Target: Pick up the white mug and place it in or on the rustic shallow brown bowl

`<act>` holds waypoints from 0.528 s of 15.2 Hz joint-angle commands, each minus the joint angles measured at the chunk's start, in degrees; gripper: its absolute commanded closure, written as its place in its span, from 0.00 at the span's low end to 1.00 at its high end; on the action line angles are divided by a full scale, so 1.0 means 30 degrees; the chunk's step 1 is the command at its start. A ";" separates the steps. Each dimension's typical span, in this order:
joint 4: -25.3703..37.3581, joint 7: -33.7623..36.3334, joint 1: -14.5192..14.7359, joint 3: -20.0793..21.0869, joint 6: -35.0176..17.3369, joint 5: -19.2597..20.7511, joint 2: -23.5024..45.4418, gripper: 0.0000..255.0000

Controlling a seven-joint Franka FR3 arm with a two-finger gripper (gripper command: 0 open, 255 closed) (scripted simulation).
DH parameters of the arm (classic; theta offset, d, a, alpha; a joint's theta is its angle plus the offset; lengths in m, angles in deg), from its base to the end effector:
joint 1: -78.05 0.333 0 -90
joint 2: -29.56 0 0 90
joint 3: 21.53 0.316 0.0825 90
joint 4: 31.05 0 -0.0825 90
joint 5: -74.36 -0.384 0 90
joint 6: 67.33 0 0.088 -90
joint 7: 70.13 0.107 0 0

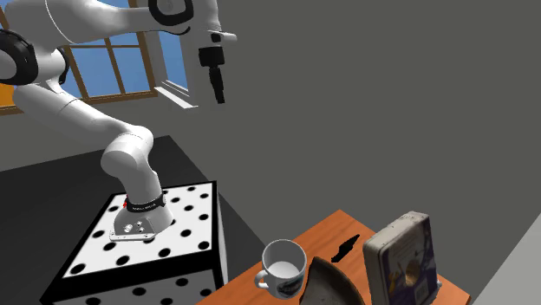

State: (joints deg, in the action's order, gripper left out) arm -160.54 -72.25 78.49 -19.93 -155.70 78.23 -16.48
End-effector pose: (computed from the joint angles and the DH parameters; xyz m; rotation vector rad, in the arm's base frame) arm 0.2987 0.0068 0.6387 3.0496 0.0917 0.1302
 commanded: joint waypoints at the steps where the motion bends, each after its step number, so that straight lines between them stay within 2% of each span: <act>1: 0.0000 0.0000 0.0000 0.0000 0.0000 0.0000 0.0000 0.00; 8: -0.1799 -0.2257 -0.0819 -0.2565 -0.2865 0.1431 0.0991 0.00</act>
State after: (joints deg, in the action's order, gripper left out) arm -165.27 -78.08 76.38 -26.55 -162.91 81.94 -14.13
